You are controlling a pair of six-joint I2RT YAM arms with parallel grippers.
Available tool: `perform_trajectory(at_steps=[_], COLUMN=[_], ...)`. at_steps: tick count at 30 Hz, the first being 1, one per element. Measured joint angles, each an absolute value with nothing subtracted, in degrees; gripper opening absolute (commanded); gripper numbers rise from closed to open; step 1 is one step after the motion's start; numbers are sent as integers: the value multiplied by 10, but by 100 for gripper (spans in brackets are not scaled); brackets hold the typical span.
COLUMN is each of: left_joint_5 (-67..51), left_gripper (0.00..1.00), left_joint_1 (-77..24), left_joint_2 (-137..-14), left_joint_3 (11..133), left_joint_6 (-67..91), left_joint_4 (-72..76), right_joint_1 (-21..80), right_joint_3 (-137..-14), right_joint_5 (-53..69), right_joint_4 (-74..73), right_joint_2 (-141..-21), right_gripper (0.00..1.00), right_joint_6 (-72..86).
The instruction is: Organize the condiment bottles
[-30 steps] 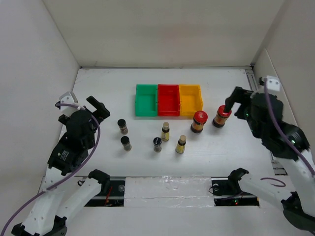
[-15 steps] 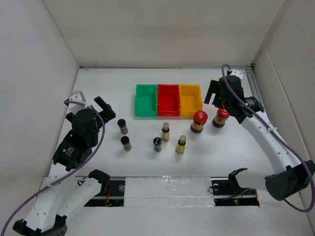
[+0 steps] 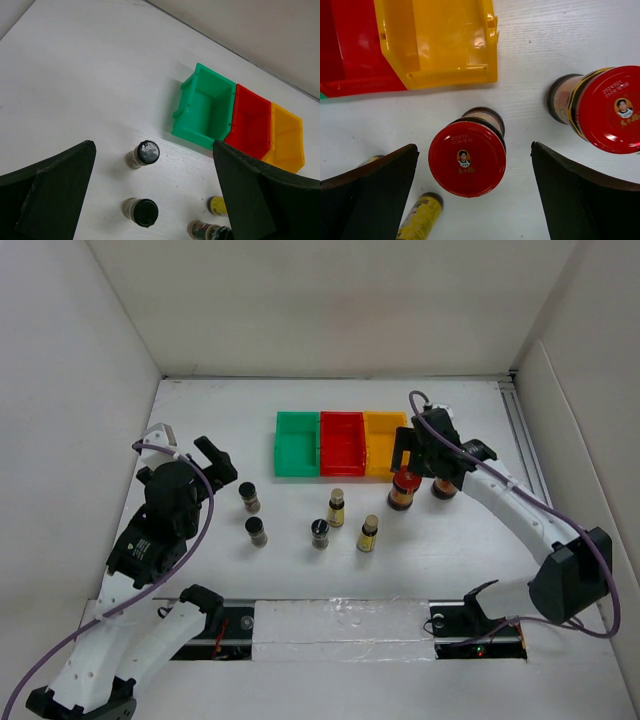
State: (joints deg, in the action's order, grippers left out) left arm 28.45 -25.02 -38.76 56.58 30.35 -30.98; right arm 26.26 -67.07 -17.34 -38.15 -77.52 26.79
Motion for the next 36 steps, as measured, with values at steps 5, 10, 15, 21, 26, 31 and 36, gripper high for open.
perform_trajectory(at_steps=[5,10,15,21,26,31,36], left_joint_5=[280,278,278,274,274,274,272], left_gripper=[99,99,99,99,99,99,99], left_joint_1=[-250,-250,-250,-250,-250,-250,-250], left_joint_2=[-388,-388,-391,-402,-406,-406,-405], left_joint_3=[566,566,566,566,566,566,566], left_joint_6=[302,301,300,298,298,298,298], left_joint_4=[-310,-310,-309,-309,-308,-308,-306], right_joint_1=[272,284,286,293,296,323,349], right_joint_3=[-662,-634,-628,-628,-630,-665,-772], right_joint_5=[-166,-165,-170,-182,-184,-197,-208], right_joint_4=[-371,-357,-355,-356,-362,-423,-477], right_joint_2=[-808,-824,-839,-839,-839,-838,-836], right_gripper=[98,92,84,32,0,0,0], right_joint_6=[268,268,268,268,270,273,271])
